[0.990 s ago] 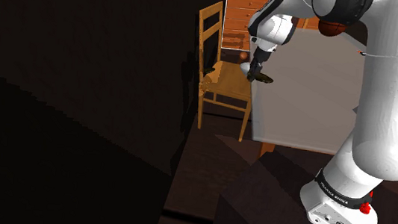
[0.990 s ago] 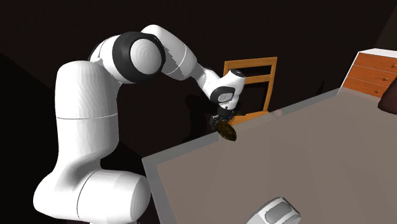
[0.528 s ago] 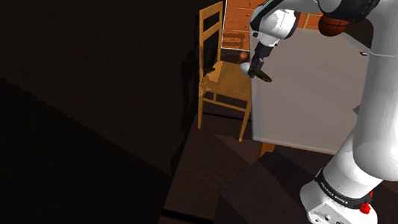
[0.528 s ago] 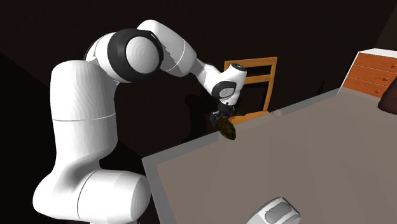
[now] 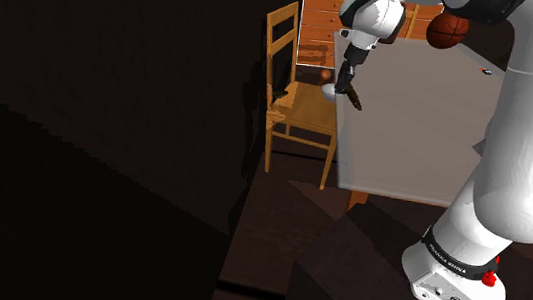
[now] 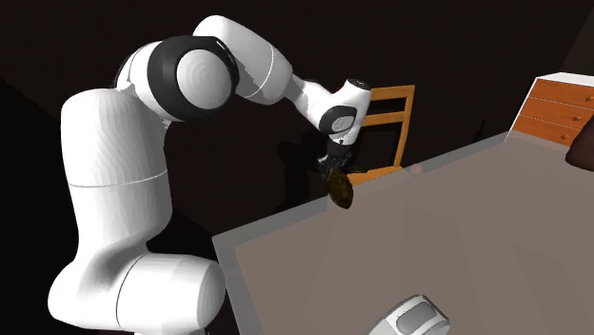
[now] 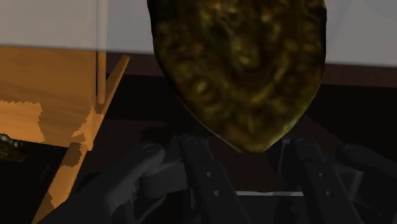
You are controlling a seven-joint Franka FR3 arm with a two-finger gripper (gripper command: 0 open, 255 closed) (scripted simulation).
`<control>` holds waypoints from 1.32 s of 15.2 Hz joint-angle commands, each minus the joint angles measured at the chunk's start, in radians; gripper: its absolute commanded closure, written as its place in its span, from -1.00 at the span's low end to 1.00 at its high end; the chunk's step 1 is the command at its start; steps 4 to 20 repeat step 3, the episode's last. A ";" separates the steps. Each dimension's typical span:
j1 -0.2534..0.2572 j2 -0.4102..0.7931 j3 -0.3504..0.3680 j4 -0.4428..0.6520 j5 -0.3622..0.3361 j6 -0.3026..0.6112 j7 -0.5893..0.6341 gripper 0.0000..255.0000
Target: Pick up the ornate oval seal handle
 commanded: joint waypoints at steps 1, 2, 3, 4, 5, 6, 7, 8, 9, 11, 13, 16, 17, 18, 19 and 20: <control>0.004 -0.014 -0.007 0.009 -0.017 -0.019 0.014 1.00; 0.004 -0.015 -0.007 0.010 -0.018 -0.021 0.015 1.00; 0.004 -0.015 -0.007 0.010 -0.018 -0.021 0.015 1.00; 0.004 -0.015 -0.007 0.010 -0.018 -0.021 0.015 1.00; 0.004 -0.015 -0.007 0.010 -0.018 -0.021 0.015 1.00; 0.004 -0.015 -0.007 0.010 -0.018 -0.021 0.015 1.00; 0.004 -0.015 -0.007 0.010 -0.018 -0.021 0.015 1.00; 0.004 -0.015 -0.007 0.010 -0.018 -0.021 0.015 1.00; 0.004 -0.015 -0.007 0.010 -0.018 -0.021 0.015 1.00; 0.004 -0.015 -0.007 0.010 -0.018 -0.021 0.015 1.00; 0.004 -0.015 -0.007 0.010 -0.018 -0.021 0.015 1.00; 0.004 -0.015 -0.007 0.010 -0.018 -0.021 0.015 1.00; 0.004 -0.015 -0.007 0.010 -0.018 -0.021 0.015 1.00; 0.004 -0.015 -0.007 0.010 -0.018 -0.021 0.015 1.00; 0.004 -0.015 -0.007 0.010 -0.018 -0.021 0.015 1.00; 0.004 -0.015 -0.007 0.010 -0.018 -0.021 0.015 1.00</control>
